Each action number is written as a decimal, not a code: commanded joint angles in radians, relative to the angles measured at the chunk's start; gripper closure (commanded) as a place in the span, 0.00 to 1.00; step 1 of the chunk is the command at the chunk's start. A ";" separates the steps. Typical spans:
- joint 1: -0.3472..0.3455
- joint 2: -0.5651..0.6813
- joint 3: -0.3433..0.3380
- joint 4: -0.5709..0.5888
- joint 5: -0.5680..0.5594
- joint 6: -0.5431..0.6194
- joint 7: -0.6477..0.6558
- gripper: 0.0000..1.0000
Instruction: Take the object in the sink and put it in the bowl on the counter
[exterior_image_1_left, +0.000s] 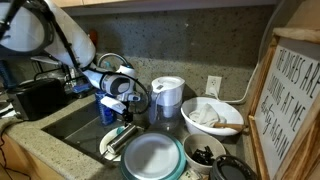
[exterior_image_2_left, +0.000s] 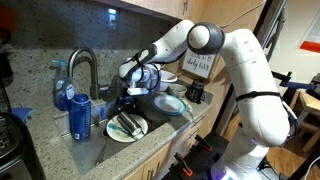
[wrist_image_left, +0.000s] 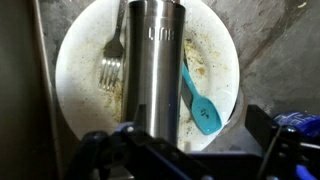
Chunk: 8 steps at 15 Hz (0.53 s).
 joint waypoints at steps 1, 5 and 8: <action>0.016 0.003 -0.014 -0.010 -0.025 0.001 0.059 0.00; 0.016 0.008 -0.017 -0.025 -0.026 0.011 0.063 0.00; 0.014 0.005 -0.024 -0.042 -0.027 0.015 0.065 0.00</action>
